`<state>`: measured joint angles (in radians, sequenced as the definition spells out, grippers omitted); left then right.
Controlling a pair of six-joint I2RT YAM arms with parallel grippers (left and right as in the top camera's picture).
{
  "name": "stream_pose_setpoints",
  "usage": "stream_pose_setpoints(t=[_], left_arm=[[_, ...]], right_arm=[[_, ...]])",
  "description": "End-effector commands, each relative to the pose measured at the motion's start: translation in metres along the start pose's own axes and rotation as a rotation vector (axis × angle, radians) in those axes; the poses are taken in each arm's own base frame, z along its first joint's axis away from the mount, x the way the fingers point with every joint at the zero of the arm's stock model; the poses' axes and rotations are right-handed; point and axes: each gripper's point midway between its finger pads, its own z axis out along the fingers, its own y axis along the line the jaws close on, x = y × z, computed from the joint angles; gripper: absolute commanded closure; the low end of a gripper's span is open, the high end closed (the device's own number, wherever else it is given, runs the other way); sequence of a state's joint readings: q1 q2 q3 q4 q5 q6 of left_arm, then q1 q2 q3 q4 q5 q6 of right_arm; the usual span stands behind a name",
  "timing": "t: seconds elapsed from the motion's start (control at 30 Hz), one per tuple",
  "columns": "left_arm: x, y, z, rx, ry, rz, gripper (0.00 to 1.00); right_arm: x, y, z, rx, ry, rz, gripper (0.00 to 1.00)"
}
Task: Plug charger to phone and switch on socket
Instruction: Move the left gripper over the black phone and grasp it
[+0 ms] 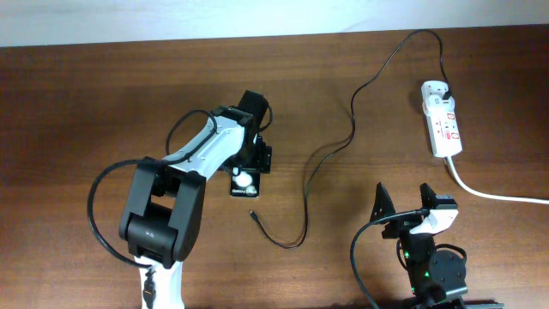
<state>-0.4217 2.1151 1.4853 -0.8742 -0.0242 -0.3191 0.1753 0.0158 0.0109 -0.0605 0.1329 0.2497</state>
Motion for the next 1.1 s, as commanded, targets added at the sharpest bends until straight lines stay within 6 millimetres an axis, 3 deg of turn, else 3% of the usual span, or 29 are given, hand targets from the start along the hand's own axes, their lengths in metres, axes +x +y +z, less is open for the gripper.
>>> stream_pose_setpoints(t=[0.0, 0.1, 0.17, 0.27, 0.43, 0.73, 0.87, 0.9, 0.97, 1.07], left_arm=[[0.0222, 0.0047, 0.0217, -0.027, 0.078, -0.072, 0.11], [0.0216, 0.0044, 0.0217, -0.027, 0.075, -0.108, 0.01], [0.0180, 0.0033, 0.0220, -0.022, 0.061, -0.108, 0.02], [0.0156, 0.0011, 0.0221, -0.020, 0.048, -0.103, 0.14], [0.0145, -0.0040, 0.0220, -0.085, 0.013, 0.002, 0.04], [0.0165, -0.0007, 0.0220, -0.087, 0.029, 0.087, 0.01], [0.0188, 0.0004, 0.0218, -0.092, 0.038, 0.088, 0.16], [0.0190, 0.0005, 0.0218, -0.092, 0.039, 0.088, 0.16], [0.0188, 0.0004, 0.0218, -0.091, 0.038, 0.088, 0.01], [0.0170, -0.0002, 0.0219, -0.090, 0.031, 0.088, 0.05]], right_arm=[[0.0021, -0.0022, -0.0001, 0.007, 0.003, -0.010, 0.01], [0.0021, -0.0022, -0.0001, 0.007, 0.003, -0.010, 0.01], [0.0020, -0.0022, -0.0001, 0.007, 0.003, -0.010, 0.01], [0.0021, -0.0022, -0.0001, 0.007, 0.003, -0.010, 0.01], [0.0021, -0.0022, -0.0001, 0.007, 0.003, -0.010, 0.01], [0.0021, -0.0022, -0.0001, 0.007, 0.003, -0.010, 0.01], [0.0021, -0.0022, -0.0001, 0.007, 0.003, -0.010, 0.01], [0.0021, -0.0022, -0.0001, 0.007, 0.003, -0.010, 0.01], [0.0021, -0.0022, -0.0001, 0.007, 0.003, -0.010, 0.01], [0.0021, -0.0022, -0.0001, 0.007, 0.003, -0.010, 0.01]])
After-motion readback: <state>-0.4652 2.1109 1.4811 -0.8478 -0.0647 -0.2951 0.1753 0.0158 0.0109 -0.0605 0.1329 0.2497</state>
